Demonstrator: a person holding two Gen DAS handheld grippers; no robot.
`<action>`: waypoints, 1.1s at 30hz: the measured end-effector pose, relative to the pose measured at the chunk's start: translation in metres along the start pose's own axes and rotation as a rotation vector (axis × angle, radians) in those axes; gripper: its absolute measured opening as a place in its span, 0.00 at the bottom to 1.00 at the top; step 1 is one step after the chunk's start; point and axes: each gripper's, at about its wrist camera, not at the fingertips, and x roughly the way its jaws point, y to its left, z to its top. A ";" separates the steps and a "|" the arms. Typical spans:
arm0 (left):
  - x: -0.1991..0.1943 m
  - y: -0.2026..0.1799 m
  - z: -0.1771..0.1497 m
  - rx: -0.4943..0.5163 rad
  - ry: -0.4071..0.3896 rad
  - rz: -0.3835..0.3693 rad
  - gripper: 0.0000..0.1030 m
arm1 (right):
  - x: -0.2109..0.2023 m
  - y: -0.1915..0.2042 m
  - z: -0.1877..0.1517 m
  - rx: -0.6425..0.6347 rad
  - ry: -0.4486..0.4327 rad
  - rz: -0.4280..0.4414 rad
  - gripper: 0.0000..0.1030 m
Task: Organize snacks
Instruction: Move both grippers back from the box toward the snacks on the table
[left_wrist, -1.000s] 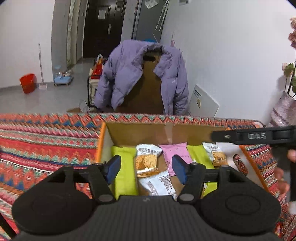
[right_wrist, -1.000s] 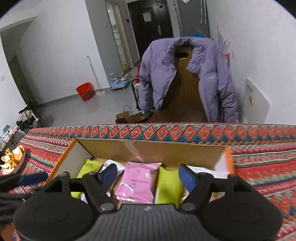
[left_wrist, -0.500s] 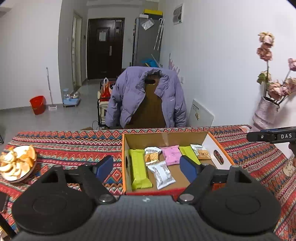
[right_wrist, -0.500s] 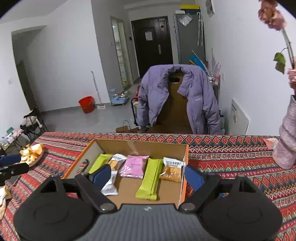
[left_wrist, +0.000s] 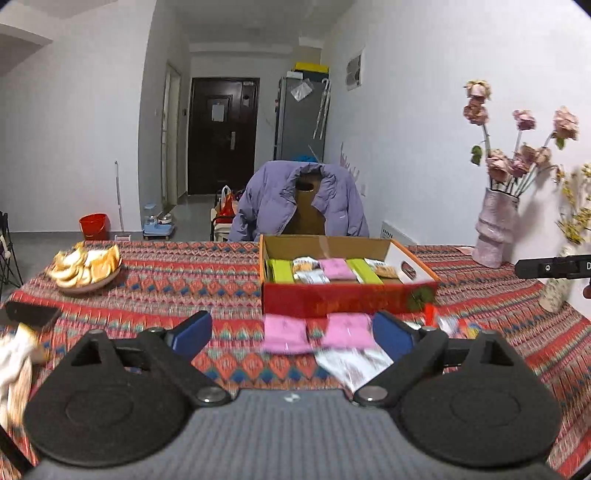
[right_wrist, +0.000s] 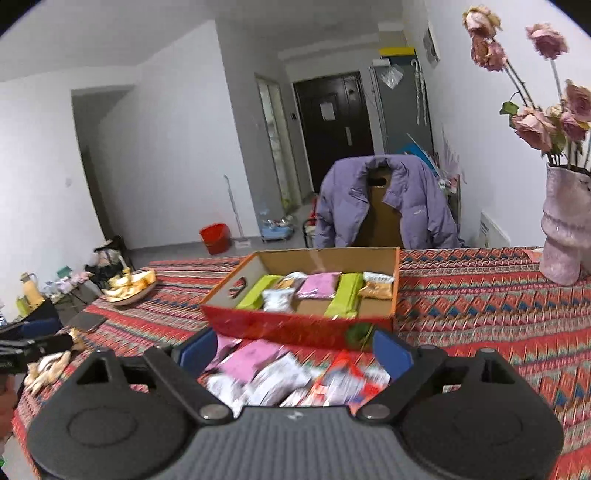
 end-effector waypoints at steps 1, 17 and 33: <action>-0.009 -0.001 -0.010 0.001 -0.007 0.000 0.96 | -0.008 0.005 -0.011 -0.003 -0.010 -0.003 0.92; -0.078 -0.015 -0.101 -0.008 0.044 0.034 1.00 | -0.072 0.082 -0.162 -0.132 -0.081 -0.178 1.00; -0.031 -0.018 -0.100 0.011 0.126 0.015 1.00 | -0.039 0.070 -0.160 -0.086 -0.004 -0.181 1.00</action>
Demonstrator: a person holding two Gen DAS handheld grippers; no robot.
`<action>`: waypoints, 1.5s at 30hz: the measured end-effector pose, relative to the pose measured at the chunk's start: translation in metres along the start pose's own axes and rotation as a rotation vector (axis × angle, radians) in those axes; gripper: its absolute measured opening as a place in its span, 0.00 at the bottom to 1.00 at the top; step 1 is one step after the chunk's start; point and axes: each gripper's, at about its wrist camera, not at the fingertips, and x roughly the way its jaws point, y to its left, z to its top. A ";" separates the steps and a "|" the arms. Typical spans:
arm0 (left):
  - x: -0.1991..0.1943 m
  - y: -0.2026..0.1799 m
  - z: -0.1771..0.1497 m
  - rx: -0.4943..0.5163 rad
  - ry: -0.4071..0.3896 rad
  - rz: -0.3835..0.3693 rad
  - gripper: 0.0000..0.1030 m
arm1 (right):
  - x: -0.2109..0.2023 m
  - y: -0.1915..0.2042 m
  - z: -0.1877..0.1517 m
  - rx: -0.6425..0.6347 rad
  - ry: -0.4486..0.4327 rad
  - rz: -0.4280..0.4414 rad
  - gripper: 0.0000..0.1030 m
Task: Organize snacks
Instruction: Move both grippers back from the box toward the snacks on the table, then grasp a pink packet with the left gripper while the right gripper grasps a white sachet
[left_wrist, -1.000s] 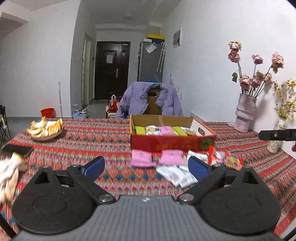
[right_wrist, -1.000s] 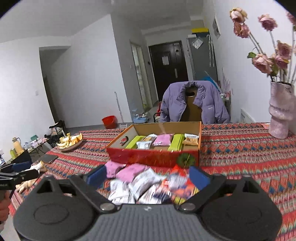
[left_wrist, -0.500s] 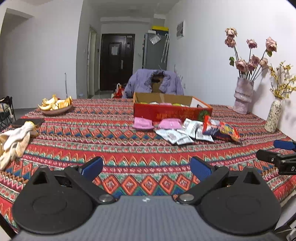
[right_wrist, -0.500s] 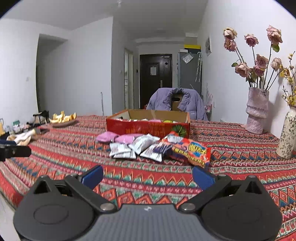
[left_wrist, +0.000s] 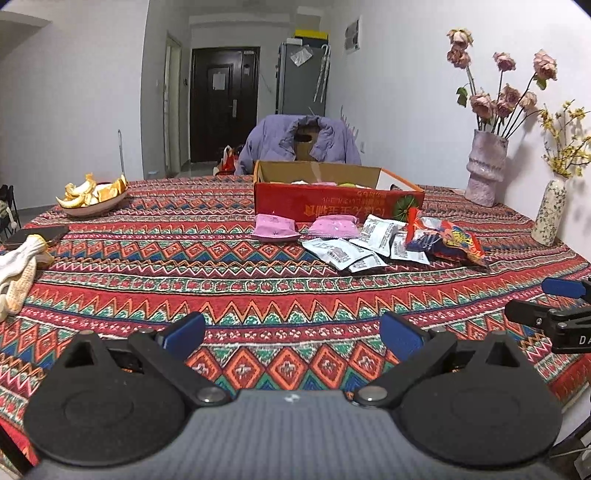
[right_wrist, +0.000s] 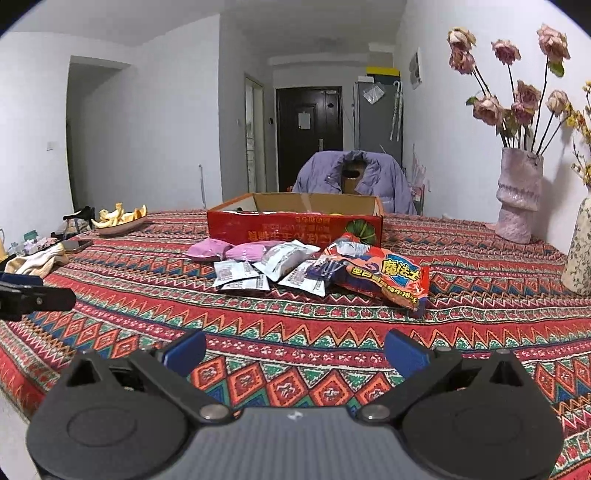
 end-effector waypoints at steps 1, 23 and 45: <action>0.006 0.000 0.002 -0.002 0.008 0.000 1.00 | 0.005 -0.002 0.002 0.005 0.008 -0.005 1.00; 0.238 0.032 0.112 -0.022 0.141 -0.054 0.84 | 0.190 0.005 0.085 0.124 0.148 0.080 0.71; 0.273 0.035 0.106 0.008 0.172 -0.030 0.61 | 0.252 0.009 0.099 0.084 0.135 0.037 0.38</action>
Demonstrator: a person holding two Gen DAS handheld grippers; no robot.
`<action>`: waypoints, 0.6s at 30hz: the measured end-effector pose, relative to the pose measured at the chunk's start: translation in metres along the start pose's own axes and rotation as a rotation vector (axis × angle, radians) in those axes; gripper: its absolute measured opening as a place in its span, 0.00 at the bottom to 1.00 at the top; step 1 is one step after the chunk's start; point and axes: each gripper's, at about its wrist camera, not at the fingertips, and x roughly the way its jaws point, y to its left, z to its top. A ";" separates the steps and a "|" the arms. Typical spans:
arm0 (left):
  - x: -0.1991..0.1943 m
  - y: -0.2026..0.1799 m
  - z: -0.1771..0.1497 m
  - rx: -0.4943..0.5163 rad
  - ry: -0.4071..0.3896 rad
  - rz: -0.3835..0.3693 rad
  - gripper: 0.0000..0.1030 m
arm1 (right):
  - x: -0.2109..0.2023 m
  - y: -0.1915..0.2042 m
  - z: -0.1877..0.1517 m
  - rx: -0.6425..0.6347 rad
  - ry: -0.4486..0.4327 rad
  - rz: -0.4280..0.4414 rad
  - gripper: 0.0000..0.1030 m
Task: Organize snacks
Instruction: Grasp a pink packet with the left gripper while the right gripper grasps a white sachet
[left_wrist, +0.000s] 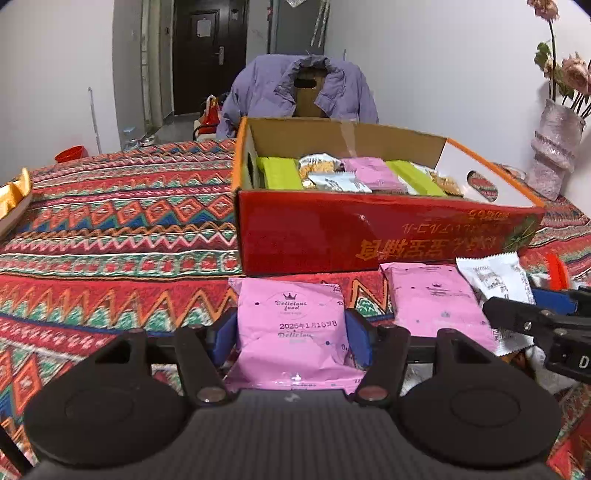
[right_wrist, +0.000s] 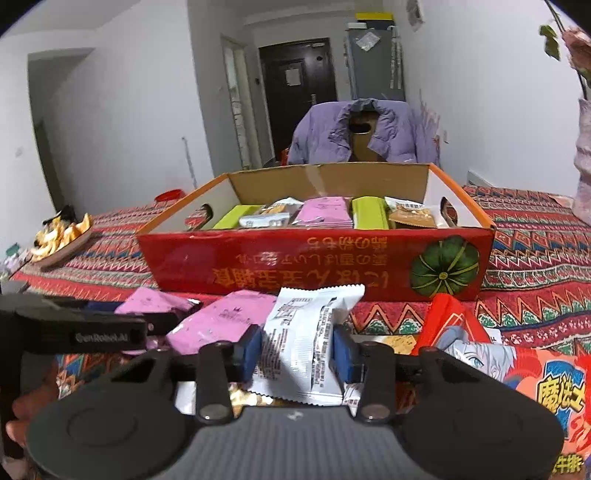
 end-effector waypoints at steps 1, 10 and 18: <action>-0.008 0.000 -0.001 -0.002 -0.008 0.005 0.61 | -0.005 0.001 -0.001 -0.004 -0.004 0.001 0.38; -0.112 -0.001 -0.036 -0.115 -0.062 -0.017 0.61 | -0.085 0.020 -0.023 -0.064 -0.036 0.076 0.38; -0.191 -0.020 -0.079 -0.152 -0.095 -0.010 0.61 | -0.163 0.015 -0.054 -0.057 -0.064 0.090 0.38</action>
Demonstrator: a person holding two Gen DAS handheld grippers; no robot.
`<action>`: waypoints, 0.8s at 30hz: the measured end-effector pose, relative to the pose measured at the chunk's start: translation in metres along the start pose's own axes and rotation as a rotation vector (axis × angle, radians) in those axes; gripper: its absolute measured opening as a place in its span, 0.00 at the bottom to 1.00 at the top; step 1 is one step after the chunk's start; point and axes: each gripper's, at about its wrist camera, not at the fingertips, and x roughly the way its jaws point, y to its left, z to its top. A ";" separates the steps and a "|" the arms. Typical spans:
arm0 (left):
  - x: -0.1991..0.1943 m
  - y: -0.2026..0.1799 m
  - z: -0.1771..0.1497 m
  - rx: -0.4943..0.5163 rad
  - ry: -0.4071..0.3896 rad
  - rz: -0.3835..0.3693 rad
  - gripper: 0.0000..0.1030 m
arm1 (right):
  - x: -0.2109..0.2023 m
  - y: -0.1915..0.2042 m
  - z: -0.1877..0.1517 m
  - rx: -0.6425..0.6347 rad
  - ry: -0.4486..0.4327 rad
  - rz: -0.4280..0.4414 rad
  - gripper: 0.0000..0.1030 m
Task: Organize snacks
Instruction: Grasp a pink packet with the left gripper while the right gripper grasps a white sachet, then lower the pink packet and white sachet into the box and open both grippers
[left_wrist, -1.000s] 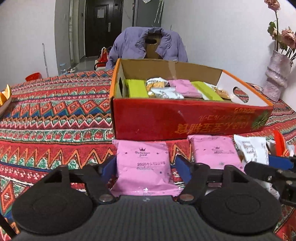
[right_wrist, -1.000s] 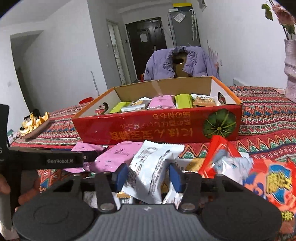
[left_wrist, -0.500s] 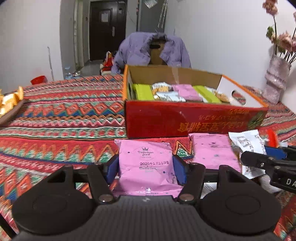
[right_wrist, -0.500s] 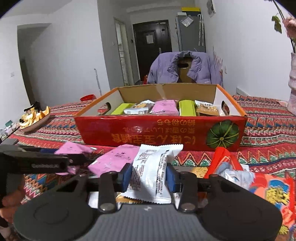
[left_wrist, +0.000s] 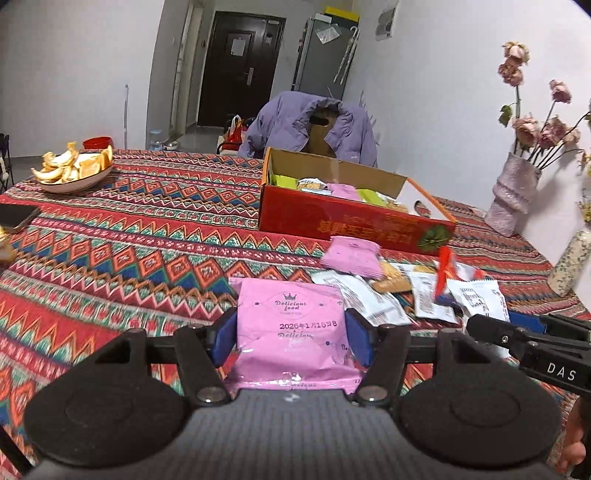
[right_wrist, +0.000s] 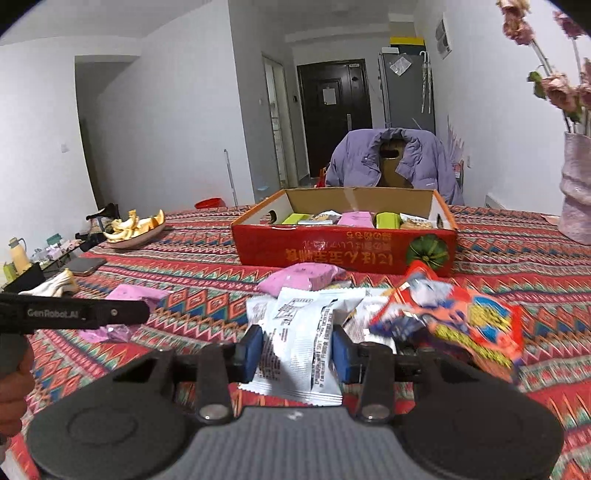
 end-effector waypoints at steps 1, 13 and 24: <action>-0.007 -0.003 -0.003 -0.002 -0.004 -0.002 0.61 | -0.008 -0.001 -0.003 -0.002 -0.002 -0.005 0.38; -0.039 -0.042 -0.019 0.017 -0.053 -0.020 0.61 | -0.059 -0.027 -0.023 0.006 -0.029 -0.027 0.38; -0.001 -0.063 0.029 0.013 -0.031 -0.075 0.61 | -0.042 -0.070 0.011 0.113 -0.044 0.093 0.38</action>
